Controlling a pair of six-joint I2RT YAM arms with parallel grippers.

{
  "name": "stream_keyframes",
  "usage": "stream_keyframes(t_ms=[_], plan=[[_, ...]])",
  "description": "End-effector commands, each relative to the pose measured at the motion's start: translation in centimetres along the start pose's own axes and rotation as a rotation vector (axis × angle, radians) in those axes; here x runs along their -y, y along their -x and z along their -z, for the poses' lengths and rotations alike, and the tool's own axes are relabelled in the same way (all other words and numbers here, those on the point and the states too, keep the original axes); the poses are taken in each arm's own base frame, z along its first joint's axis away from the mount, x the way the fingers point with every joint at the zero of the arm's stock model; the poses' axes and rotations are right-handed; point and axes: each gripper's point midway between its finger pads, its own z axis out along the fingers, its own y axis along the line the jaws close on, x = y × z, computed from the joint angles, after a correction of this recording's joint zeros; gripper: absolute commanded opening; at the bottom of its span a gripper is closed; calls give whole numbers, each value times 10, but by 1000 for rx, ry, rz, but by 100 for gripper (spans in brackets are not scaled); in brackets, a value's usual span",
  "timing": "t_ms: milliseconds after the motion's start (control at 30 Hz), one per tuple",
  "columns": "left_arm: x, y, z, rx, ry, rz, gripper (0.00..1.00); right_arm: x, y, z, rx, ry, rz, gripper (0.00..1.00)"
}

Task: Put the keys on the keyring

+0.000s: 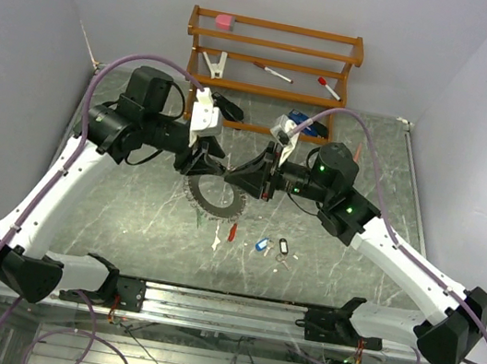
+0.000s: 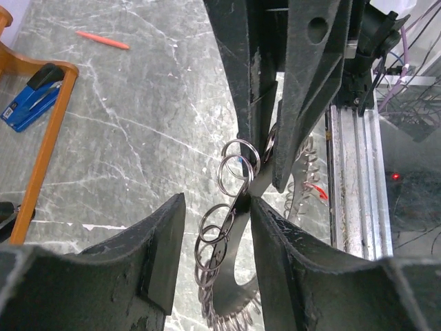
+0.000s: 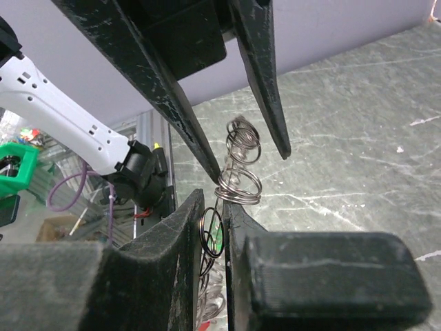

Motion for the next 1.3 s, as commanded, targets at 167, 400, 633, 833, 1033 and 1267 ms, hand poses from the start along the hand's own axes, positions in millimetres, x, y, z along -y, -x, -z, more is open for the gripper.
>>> stream_keyframes(t_ms=[167, 400, 633, 833, 1033, 1267], plan=[[6, 4, -9, 40, -83, 22, 52, -14, 20, 1, 69, 32, 75, 0], [14, -1, -8, 26, -121, 9, 29, -15, 21, 2, 74, 26, 85, 0], [13, -8, -6, -4, -101, 14, 17, -15, 22, 4, 77, 17, 91, 0], [9, -7, -3, -16, -68, -4, 7, -15, 18, 3, 70, 21, 82, 0], [10, 0, 1, -4, -54, -41, 7, -15, 12, 5, 37, 28, 84, 5], [15, 1, 3, 11, -54, -58, 7, -24, 35, 32, 54, -26, 211, 32]])
